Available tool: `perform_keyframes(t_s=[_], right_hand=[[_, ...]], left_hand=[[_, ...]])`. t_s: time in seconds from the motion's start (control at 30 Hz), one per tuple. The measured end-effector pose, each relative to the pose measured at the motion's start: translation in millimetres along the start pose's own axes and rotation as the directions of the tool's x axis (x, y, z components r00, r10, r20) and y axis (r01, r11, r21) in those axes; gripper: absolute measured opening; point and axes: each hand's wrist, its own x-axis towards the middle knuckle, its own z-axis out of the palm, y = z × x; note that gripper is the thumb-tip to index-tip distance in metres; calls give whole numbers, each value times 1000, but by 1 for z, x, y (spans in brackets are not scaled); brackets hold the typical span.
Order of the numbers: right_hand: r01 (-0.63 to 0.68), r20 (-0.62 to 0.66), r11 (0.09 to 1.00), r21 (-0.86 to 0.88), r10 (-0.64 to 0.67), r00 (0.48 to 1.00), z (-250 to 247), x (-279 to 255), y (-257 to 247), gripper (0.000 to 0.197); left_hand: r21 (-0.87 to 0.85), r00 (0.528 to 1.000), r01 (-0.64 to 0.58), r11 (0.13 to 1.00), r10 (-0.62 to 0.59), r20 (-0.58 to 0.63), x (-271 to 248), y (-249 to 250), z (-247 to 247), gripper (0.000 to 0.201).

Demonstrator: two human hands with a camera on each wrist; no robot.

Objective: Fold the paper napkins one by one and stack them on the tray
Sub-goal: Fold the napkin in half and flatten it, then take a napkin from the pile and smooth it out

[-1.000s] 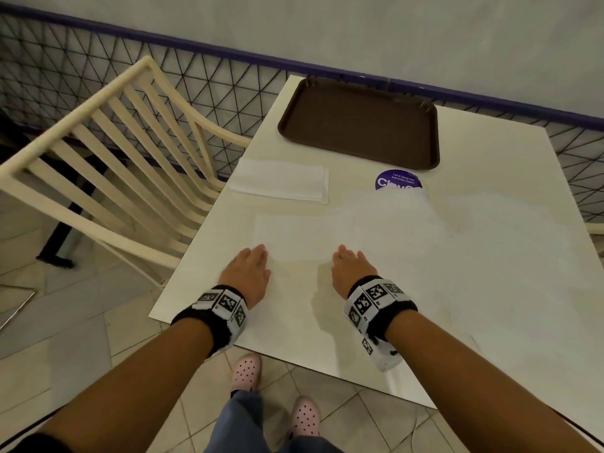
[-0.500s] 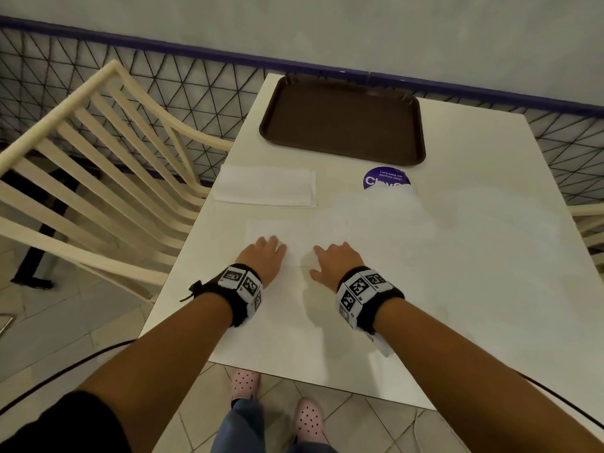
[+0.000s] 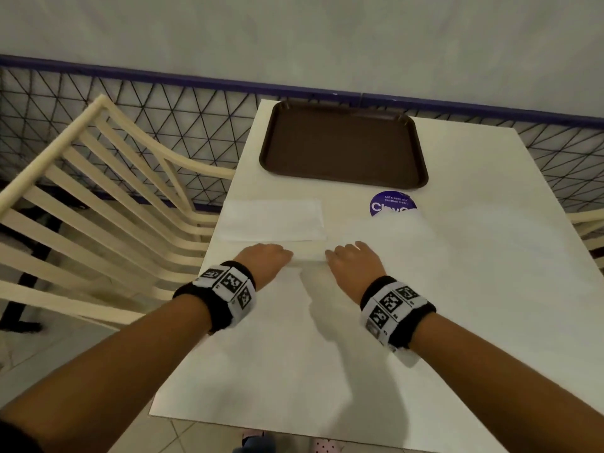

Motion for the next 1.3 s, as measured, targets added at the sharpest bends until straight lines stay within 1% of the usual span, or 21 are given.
perform_keyframes(t_s=[0.03, 0.07, 0.13, 0.2, 0.33, 0.4, 0.47, 0.57, 0.67, 0.73, 0.9, 0.97, 1.03, 1.1, 1.17, 1.23, 1.3], right_hand=[[-5, -2, 1000, -11, 5, 1000, -16, 5, 5, 25], [-7, 14, 999, 31, 7, 1000, -32, 13, 11, 23], [-27, -6, 997, 67, 28, 1000, -53, 36, 25, 33], [-95, -28, 989, 114, 99, 995, -74, 56, 29, 38], [-101, 4, 984, 148, 101, 995, -94, 86, 22, 54], [-88, 5, 983, 162, 88, 996, -88, 97, 15, 59], [-64, 34, 983, 171, 59, 998, -69, 103, 5, 63], [-63, 102, 977, 205, 43, 994, -37, 105, -9, 67], [-61, 185, 976, 211, 21, 982, -12, 101, -20, 69], [-70, 222, 973, 220, 20, 975, -4, 98, -23, 68], [-69, 236, 977, 202, 20, 972, 4, 91, -26, 63], [-70, 233, 976, 207, 20, 972, 6, 89, -27, 61], [-77, 257, 973, 220, 18, 966, 11, 86, -28, 61], [-102, 288, 962, 254, 25, 957, 16, 83, -31, 61], [-119, 304, 951, 284, 28, 952, 20, 81, -32, 61], [-127, 315, 945, 301, 27, 949, 22, 79, -30, 60], [-147, 312, 939, 311, 45, 949, 22, 74, -23, 57]], left_hand=[[-1, 1000, 1, 1000, -1, -28, 3, -12, -10, 42], [-4, 998, 9, 1000, -9, -54, 6, -24, -21, 43], [-11, 993, 36, 999, -37, -115, 12, -50, -42, 44], [10, 981, 66, 998, -63, -183, 14, -72, -60, 45], [118, 969, 103, 988, -72, -238, 15, -102, -75, 51], [124, 970, 111, 986, -80, -231, 14, -109, -68, 54], [151, 982, 93, 984, -66, -175, 13, -111, -53, 59], [208, 996, 12, 978, 8, -92, 16, -110, -25, 62], [169, 999, -30, 985, 33, -10, 22, -108, 4, 63], [139, 998, -55, 989, 53, 18, 22, -104, 15, 62], [69, 997, -79, 995, 79, 6, 24, -102, 28, 60], [53, 997, -81, 995, 80, 24, 25, -102, 34, 60], [36, 996, -84, 996, 83, 39, 29, -104, 42, 61], [4, 997, -63, 998, 62, 35, 32, -105, 50, 58], [-24, 999, -41, 999, 41, 14, 33, -103, 55, 52], [-44, 1000, -29, 999, 28, -6, 33, -100, 55, 51], [-17, 999, -19, 1000, 18, -46, 31, -97, 52, 52]])
